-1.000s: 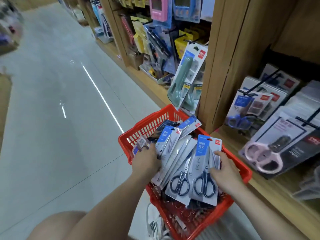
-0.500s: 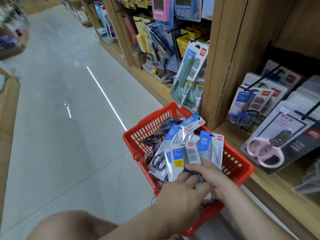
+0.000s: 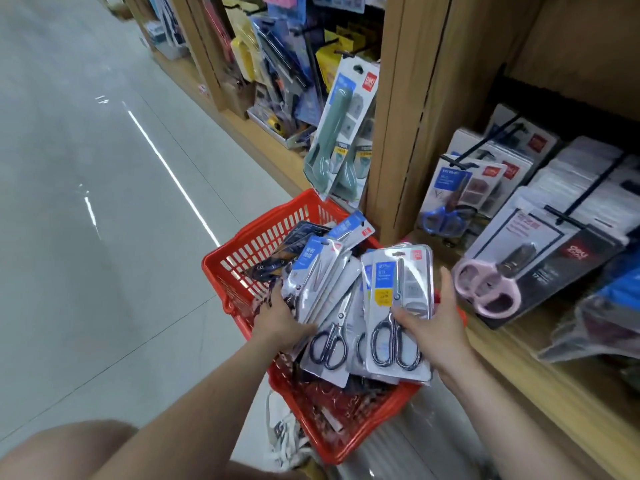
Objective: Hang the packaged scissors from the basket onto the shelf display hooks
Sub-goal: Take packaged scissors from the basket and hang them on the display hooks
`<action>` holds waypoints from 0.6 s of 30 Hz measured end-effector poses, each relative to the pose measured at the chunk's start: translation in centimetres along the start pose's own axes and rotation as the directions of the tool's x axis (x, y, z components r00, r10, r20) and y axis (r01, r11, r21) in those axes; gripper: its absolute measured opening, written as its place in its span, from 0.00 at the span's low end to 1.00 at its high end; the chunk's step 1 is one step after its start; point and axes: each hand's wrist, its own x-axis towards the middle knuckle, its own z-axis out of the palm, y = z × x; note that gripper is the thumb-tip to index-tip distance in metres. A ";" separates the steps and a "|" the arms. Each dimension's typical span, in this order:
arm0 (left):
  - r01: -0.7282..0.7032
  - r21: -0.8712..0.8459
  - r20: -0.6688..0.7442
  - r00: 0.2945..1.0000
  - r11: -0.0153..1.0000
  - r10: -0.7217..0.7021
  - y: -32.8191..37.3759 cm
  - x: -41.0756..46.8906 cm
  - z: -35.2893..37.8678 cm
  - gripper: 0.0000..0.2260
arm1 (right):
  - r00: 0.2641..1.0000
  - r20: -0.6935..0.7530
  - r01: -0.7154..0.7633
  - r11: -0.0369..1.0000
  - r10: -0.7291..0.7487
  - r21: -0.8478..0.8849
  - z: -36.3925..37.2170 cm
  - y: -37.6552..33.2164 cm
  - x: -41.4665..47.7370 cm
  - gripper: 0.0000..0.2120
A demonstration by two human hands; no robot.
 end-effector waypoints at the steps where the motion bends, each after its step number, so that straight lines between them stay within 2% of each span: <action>1: -0.004 0.048 -0.021 1.000 0.999 0.005 0.1 -0.2 0.1 0.56 | 1.000 -0.003 0.027 1.000 -0.027 -0.014 0.0 0.0 -0.2 0.46; 3: 0.008 0.097 -0.036 0.999 0.995 -0.004 0.2 -0.3 0.1 0.57 | 0.994 0.053 0.096 0.994 -0.093 -0.045 0.4 0.3 -0.1 0.44; 6: 0.042 0.074 0.017 0.999 0.996 -0.044 0.6 -0.8 -0.2 0.54 | 0.988 0.130 0.101 0.985 -0.083 -0.140 1.0 0.8 0.5 0.23; 7: 0.052 0.026 0.039 0.998 0.998 -0.053 0.7 -1.1 -0.4 0.53 | 0.988 0.135 0.091 0.984 -0.071 -0.153 1.1 0.9 0.6 0.18; 8: 0.059 -0.045 0.063 0.996 0.997 -0.056 0.9 -1.3 -0.7 0.52 | 0.989 0.134 0.080 0.987 -0.061 -0.137 1.1 0.9 0.5 0.18; 10: 0.042 -0.227 0.106 0.994 0.973 -0.018 1.6 -2.0 -1.5 0.50 | 0.993 0.119 0.009 0.999 -0.005 -0.034 0.9 0.8 0.1 0.17; 12: -0.041 -0.413 0.123 0.987 0.910 0.100 3.2 -3.6 -2.2 0.46 | 0.992 0.095 -0.094 0.990 0.084 0.107 0.9 0.2 -0.2 0.14; 13: -0.112 -0.440 0.105 0.979 0.891 0.175 4.1 -4.8 -2.3 0.45 | 0.987 0.096 -0.145 0.968 0.128 0.203 0.9 -0.1 -0.1 0.10; 14: -0.213 -0.404 0.073 0.962 0.890 0.264 5.0 -6.1 -2.2 0.45 | 0.977 0.122 -0.205 0.933 0.176 0.295 0.9 -0.7 -0.2 0.07; 16: -0.418 -0.190 0.054 0.899 0.888 0.435 6.5 -9.3 -1.4 0.44 | 0.963 0.163 -0.265 0.878 0.216 0.399 1.0 -1.7 -0.4 0.12; 18: -0.559 -0.046 0.088 0.823 0.828 0.561 7.0 -11.4 -0.3 0.44 | 0.974 0.136 -0.225 0.875 0.184 0.428 0.9 -1.9 -0.6 0.12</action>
